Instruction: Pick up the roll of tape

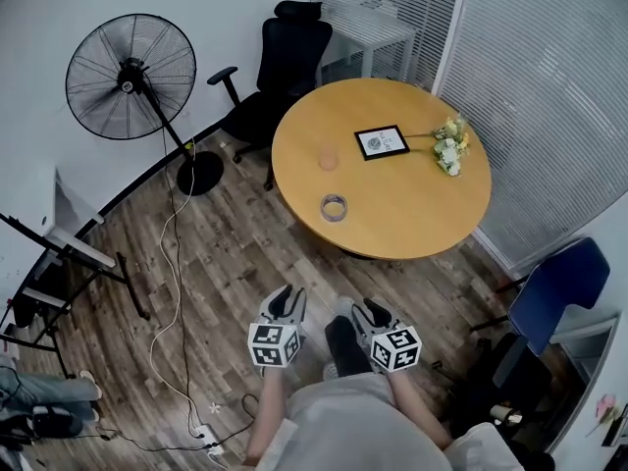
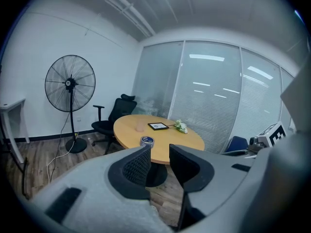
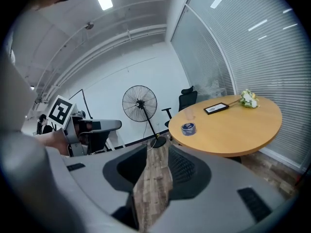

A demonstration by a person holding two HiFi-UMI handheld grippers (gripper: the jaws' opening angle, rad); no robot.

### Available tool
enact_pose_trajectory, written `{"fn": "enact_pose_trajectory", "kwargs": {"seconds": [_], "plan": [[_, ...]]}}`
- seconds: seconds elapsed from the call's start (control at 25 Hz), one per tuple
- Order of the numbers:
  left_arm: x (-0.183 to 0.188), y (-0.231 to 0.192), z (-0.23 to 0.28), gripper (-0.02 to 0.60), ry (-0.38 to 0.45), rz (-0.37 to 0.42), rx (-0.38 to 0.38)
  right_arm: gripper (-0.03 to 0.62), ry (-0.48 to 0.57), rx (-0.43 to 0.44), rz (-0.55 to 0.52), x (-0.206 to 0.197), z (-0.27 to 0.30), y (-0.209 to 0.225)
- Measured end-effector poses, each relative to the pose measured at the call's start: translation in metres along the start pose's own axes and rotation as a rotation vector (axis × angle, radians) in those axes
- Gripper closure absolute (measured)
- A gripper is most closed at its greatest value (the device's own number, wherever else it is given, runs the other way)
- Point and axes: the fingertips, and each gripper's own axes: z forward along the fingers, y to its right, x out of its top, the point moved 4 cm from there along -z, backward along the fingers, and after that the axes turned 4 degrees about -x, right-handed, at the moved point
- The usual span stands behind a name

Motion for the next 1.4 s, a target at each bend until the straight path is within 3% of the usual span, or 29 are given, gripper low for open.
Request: {"fn": "enact_pose_trajectory", "kwargs": {"seconds": [0.44,1.4], "plan": [[0.055,-0.034,0.076,0.476,-0.012,0.012,-0.017,0.461,-0.011,0.026,0.025,0.059,0.068,0.032],[0.105,-0.069,0.205,0.476,-0.099,0.041,-0.051,0.461,-0.028,0.008,0.063,0.129,0.162,0.113]]}}
